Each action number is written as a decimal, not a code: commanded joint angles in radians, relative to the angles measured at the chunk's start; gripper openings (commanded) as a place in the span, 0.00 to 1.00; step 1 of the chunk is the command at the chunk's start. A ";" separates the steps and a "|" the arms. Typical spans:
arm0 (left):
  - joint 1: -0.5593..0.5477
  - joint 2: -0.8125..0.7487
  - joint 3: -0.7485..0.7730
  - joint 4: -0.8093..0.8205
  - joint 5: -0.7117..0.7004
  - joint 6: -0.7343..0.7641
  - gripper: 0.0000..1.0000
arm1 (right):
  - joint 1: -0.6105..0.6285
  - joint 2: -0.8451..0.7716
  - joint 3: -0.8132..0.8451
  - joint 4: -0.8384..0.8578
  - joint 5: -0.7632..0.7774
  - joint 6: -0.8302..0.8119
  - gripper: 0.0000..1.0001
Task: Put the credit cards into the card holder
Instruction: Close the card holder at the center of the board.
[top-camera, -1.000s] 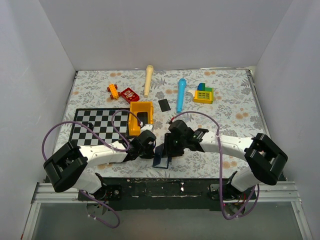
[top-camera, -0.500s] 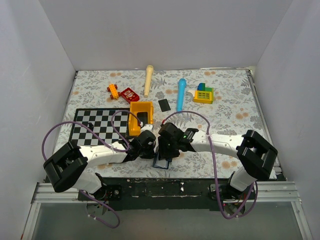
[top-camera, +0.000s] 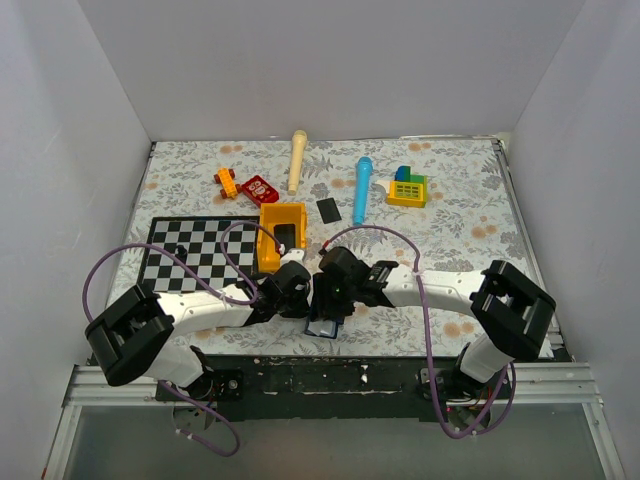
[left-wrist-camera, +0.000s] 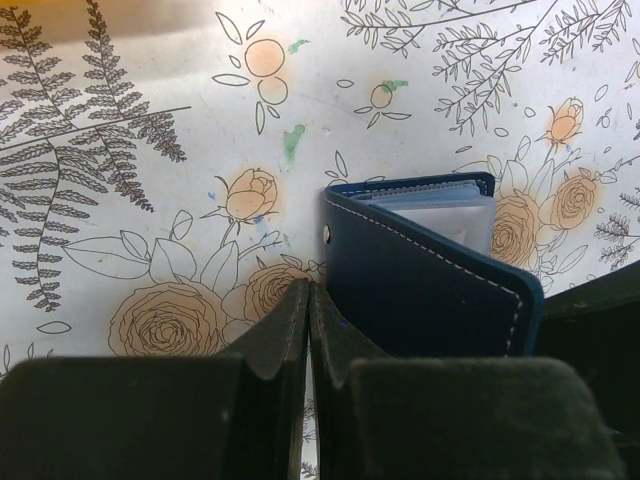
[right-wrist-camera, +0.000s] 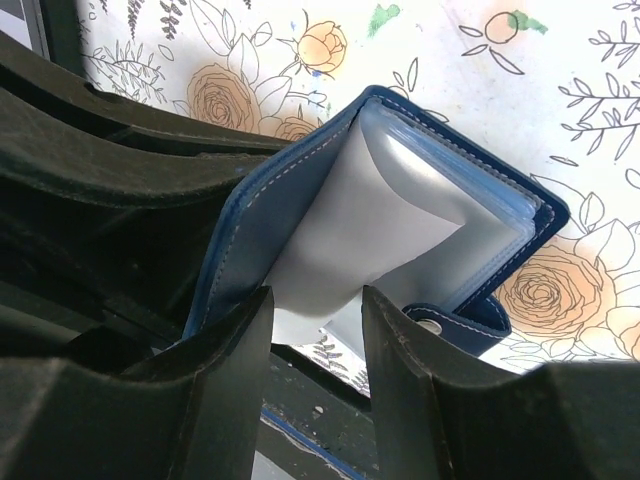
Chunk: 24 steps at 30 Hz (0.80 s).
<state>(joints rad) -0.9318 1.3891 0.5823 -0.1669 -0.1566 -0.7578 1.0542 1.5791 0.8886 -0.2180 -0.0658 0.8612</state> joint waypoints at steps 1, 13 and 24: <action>-0.006 -0.018 -0.013 -0.020 0.008 0.000 0.00 | 0.001 0.021 0.050 0.005 -0.008 -0.007 0.49; -0.006 -0.005 -0.010 -0.019 0.006 0.005 0.00 | 0.023 0.073 0.216 -0.409 0.270 -0.060 0.49; -0.006 0.008 0.020 -0.026 0.002 0.015 0.00 | 0.041 0.033 0.178 -0.532 0.360 -0.037 0.49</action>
<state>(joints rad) -0.9318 1.3903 0.5827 -0.1658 -0.1562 -0.7567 1.0897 1.6447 1.0935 -0.6762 0.2234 0.8085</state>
